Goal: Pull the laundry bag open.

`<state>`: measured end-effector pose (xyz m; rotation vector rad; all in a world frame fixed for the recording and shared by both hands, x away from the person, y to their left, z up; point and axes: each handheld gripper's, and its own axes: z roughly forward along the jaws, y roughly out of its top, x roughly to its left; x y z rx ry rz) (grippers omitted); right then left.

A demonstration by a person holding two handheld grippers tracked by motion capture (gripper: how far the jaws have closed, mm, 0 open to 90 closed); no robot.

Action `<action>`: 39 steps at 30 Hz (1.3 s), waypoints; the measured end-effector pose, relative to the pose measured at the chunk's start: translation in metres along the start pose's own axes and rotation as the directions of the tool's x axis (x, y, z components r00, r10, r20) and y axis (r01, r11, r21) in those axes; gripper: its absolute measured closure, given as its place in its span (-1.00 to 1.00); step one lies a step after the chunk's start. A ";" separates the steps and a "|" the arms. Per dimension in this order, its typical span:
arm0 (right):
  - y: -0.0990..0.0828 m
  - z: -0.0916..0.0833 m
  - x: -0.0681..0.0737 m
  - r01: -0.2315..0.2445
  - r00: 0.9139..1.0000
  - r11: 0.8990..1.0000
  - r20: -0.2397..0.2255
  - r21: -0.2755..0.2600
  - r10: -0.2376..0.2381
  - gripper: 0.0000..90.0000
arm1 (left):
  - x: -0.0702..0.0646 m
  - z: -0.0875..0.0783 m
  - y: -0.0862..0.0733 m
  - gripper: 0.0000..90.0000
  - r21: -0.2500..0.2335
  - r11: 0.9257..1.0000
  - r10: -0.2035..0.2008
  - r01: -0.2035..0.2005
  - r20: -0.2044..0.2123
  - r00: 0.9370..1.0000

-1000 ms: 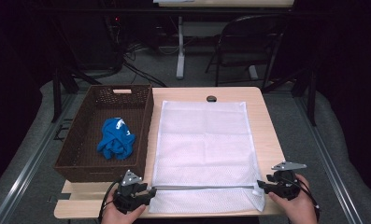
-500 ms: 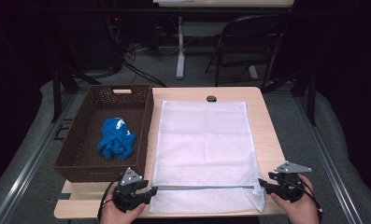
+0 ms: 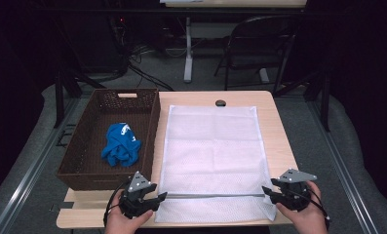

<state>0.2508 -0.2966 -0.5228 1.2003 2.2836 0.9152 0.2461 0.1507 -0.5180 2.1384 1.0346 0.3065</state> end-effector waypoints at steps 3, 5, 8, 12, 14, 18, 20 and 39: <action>0.005 0.002 0.005 0.026 0.999 1.000 -0.021 0.013 -0.025 0.24 | 0.000 -0.002 0.003 0.13 -0.001 1.000 0.018 -0.018 -0.014 1.000; 0.006 0.003 0.007 0.037 0.999 0.999 -0.022 0.018 -0.036 0.24 | 0.000 -0.002 0.006 0.12 -0.007 1.000 0.001 -0.001 0.000 1.000; 0.009 0.006 0.009 0.044 0.999 0.999 -0.031 0.013 -0.044 0.20 | 0.001 -0.003 0.010 0.12 -0.010 1.000 -0.006 0.006 0.009 1.000; 0.014 0.007 0.012 0.042 0.999 0.999 -0.034 0.014 -0.042 0.17 | 0.001 -0.003 0.015 0.08 -0.006 0.999 -0.033 0.033 0.024 0.999; 0.016 0.008 0.013 0.049 0.998 0.999 -0.033 0.007 -0.049 0.16 | 0.001 -0.002 0.019 0.07 -0.006 0.999 -0.032 0.032 0.031 0.999; 0.021 0.011 0.016 0.065 0.997 0.998 -0.037 0.004 -0.065 0.07 | -0.001 0.001 0.025 0.08 -0.007 0.999 -0.033 0.033 0.055 0.998; 0.024 0.012 0.017 0.070 0.997 0.998 -0.038 0.001 -0.070 0.07 | -0.001 0.002 0.028 0.08 -0.013 1.000 -0.020 0.020 0.054 0.998; 0.061 0.037 0.044 0.130 0.981 0.991 -0.138 -0.035 -0.134 0.14 | -0.001 0.011 0.057 0.10 -0.048 0.998 -0.046 0.047 0.026 0.999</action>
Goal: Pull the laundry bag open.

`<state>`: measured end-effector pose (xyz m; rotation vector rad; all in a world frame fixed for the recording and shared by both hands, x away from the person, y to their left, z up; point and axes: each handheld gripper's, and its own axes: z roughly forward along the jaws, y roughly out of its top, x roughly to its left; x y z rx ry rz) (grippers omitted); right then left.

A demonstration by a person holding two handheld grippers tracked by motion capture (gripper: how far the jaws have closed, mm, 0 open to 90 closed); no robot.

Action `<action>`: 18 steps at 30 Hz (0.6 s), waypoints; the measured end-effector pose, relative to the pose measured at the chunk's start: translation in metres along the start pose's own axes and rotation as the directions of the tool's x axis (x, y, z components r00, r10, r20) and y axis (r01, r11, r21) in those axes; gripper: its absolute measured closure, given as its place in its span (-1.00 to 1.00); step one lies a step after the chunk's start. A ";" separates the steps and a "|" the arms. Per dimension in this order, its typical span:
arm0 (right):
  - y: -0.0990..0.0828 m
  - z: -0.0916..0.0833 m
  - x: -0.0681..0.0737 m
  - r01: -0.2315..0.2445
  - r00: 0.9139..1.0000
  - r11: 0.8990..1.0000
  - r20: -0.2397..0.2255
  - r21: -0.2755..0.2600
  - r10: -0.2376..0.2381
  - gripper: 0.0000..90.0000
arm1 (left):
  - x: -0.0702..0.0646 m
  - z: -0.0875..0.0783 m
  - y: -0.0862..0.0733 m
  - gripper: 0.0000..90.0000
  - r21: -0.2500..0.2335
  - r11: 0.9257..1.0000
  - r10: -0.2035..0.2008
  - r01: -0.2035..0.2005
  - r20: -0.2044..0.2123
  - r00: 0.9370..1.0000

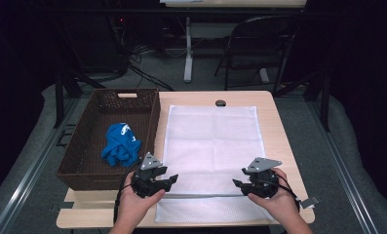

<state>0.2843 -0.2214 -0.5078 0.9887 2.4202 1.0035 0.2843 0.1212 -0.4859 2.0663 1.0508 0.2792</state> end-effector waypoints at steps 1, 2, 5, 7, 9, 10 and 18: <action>0.001 0.001 0.001 -0.008 1.000 1.000 -0.013 0.002 0.008 0.16 | 0.001 0.000 0.001 0.10 -0.005 1.000 0.001 -0.001 0.000 1.000; 0.003 0.002 0.001 -0.022 0.999 1.000 -0.027 -0.001 0.022 0.16 | 0.001 -0.001 0.003 0.10 -0.010 1.000 -0.001 0.001 -0.008 1.000; 0.008 0.005 0.003 -0.018 0.999 1.000 -0.035 -0.011 0.018 0.20 | 0.003 -0.003 0.006 0.12 -0.027 1.000 -0.016 0.015 -0.015 1.000; 0.010 0.007 0.004 -0.021 0.999 1.000 -0.044 -0.015 0.021 0.24 | 0.004 -0.006 0.009 0.15 -0.042 0.999 -0.012 0.011 -0.026 1.000; 0.011 0.009 0.006 -0.017 0.998 1.000 -0.066 -0.019 0.015 0.30 | 0.006 -0.009 0.011 0.15 -0.060 0.998 -0.026 0.025 -0.024 0.999; 0.012 0.010 0.007 -0.016 0.997 1.000 -0.075 -0.022 0.014 0.31 | 0.008 -0.011 0.013 0.15 -0.059 0.998 -0.035 0.033 -0.026 0.999; 0.009 0.021 0.013 0.006 0.995 1.000 -0.097 -0.015 -0.008 0.32 | 0.014 -0.019 0.026 0.17 -0.055 0.997 -0.055 0.051 -0.072 0.996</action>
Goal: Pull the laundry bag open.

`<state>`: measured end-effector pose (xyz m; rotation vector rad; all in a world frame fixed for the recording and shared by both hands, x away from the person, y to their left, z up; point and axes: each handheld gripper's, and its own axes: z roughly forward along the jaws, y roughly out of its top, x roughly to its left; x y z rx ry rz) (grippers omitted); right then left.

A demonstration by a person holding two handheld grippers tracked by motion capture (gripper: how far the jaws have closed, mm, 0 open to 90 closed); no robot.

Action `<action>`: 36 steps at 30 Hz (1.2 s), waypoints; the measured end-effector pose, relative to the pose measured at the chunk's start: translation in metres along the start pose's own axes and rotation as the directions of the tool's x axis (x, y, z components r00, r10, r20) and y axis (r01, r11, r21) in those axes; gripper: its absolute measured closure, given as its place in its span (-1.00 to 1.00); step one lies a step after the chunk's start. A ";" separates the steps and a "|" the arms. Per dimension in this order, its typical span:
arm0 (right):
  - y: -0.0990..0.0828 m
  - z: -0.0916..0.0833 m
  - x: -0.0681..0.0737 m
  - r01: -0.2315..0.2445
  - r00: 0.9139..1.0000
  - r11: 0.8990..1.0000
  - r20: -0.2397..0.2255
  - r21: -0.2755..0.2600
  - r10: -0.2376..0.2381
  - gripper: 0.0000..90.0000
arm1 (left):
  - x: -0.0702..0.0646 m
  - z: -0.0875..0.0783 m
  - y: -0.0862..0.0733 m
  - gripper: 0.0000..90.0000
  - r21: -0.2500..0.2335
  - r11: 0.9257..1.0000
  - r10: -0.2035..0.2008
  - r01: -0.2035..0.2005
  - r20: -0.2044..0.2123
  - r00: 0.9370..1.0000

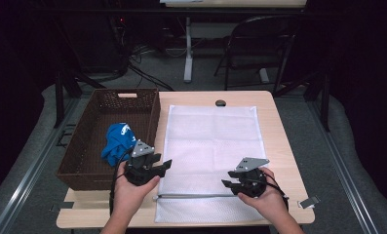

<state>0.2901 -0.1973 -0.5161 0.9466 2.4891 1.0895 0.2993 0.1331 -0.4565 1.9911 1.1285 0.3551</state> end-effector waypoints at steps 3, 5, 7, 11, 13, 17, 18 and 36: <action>-0.002 0.004 0.000 0.002 1.000 1.000 -0.002 0.013 -0.002 0.29 | 0.001 0.001 0.002 0.11 0.015 1.000 -0.006 0.006 0.002 1.000; -0.003 0.007 0.001 0.020 1.000 1.000 0.000 0.023 -0.020 0.30 | 0.000 0.002 0.002 0.08 0.008 1.000 -0.005 0.005 -0.008 1.000; -0.004 0.011 0.002 0.043 0.999 0.998 0.001 0.040 -0.043 0.30 | -0.001 0.003 0.002 0.04 0.012 1.000 0.001 -0.001 -0.020 1.000; -0.005 0.018 0.005 0.061 0.998 0.995 -0.003 0.073 -0.061 0.34 | -0.002 0.004 0.001 0.00 0.021 1.000 0.013 -0.012 -0.023 1.000; -0.005 0.021 0.005 0.061 0.998 0.995 -0.004 0.079 -0.060 0.36 | -0.002 0.006 0.000 0.00 0.024 1.000 0.007 -0.007 -0.018 1.000; -0.007 0.025 0.006 0.065 0.997 0.996 -0.032 0.065 -0.063 0.44 | -0.002 0.006 -0.002 0.00 0.033 0.999 0.009 -0.009 -0.006 1.000; -0.009 0.027 0.007 0.065 0.998 0.995 -0.031 0.069 -0.063 0.46 | -0.002 0.006 -0.002 0.01 0.031 0.999 0.008 -0.008 -0.010 1.000; -0.014 0.048 0.017 0.104 0.993 0.989 -0.062 0.104 -0.098 0.49 | -0.004 0.004 -0.004 0.01 0.029 1.000 0.008 -0.008 -0.002 1.000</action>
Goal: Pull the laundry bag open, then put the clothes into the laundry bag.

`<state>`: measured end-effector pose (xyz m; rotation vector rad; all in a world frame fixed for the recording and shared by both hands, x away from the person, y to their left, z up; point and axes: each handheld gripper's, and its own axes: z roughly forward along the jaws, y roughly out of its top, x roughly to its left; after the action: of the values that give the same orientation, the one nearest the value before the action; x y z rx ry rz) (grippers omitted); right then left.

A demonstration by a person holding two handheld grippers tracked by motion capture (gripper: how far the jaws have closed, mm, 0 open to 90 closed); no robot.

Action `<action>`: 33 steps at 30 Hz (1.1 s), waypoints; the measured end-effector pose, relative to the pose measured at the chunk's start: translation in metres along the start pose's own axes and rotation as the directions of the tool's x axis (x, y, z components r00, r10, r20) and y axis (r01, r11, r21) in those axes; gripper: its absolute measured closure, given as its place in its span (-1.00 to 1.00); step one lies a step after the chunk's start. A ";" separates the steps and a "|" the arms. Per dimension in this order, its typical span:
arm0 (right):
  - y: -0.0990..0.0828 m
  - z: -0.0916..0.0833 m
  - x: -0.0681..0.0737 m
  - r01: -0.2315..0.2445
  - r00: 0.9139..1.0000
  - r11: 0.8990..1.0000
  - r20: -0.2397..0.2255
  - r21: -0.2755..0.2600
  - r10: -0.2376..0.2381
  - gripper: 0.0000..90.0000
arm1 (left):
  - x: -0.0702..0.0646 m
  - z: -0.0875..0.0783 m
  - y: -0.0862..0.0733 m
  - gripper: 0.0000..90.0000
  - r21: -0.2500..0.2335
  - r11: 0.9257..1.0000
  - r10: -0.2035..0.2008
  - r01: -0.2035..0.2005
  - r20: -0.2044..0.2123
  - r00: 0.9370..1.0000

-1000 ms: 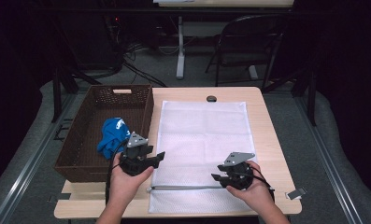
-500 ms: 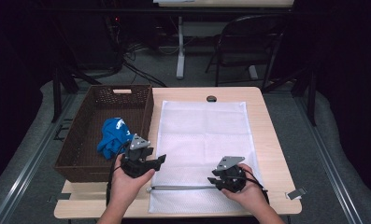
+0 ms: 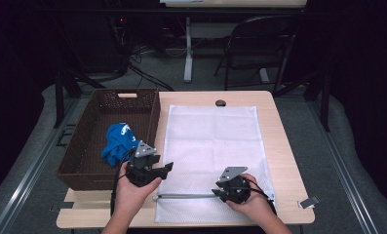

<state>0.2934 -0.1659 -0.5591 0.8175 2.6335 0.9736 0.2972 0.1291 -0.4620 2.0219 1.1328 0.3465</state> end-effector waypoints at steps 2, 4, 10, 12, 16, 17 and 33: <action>0.000 0.001 0.000 -0.004 1.000 1.000 -0.005 0.000 0.004 0.49 | 0.000 0.000 0.000 0.01 -0.002 1.000 -0.001 0.001 -0.001 1.000; -0.001 0.003 -0.001 -0.001 1.000 1.000 -0.008 0.003 0.001 0.49 | 0.000 -0.001 0.000 0.01 0.000 1.000 -0.005 0.005 0.004 1.000; -0.002 0.007 -0.001 0.000 1.000 1.000 -0.017 0.012 0.000 0.48 | 0.000 -0.002 0.000 0.01 -0.006 1.000 -0.004 0.004 -0.001 1.000; -0.002 0.008 -0.001 0.006 1.000 1.000 -0.016 0.012 -0.006 0.48 | 0.001 -0.002 0.000 0.01 -0.006 1.000 -0.006 0.006 -0.001 1.000; -0.002 0.011 0.000 0.007 1.000 1.000 -0.021 0.018 -0.007 0.47 | 0.001 -0.001 -0.001 0.01 -0.004 1.000 -0.005 0.005 -0.001 1.000; -0.002 0.011 0.001 0.009 1.000 1.000 -0.025 0.022 -0.008 0.45 | 0.001 -0.001 -0.001 0.01 0.001 1.000 -0.004 0.004 0.000 1.000; -0.006 0.012 -0.002 0.019 0.999 1.000 -0.032 0.017 -0.019 0.36 | 0.001 0.000 -0.002 0.01 0.006 1.000 -0.006 0.006 0.003 1.000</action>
<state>0.2969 -0.1647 -0.5724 0.7860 2.6756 0.9679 0.2964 0.1303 -0.4631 2.0234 1.1397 0.3373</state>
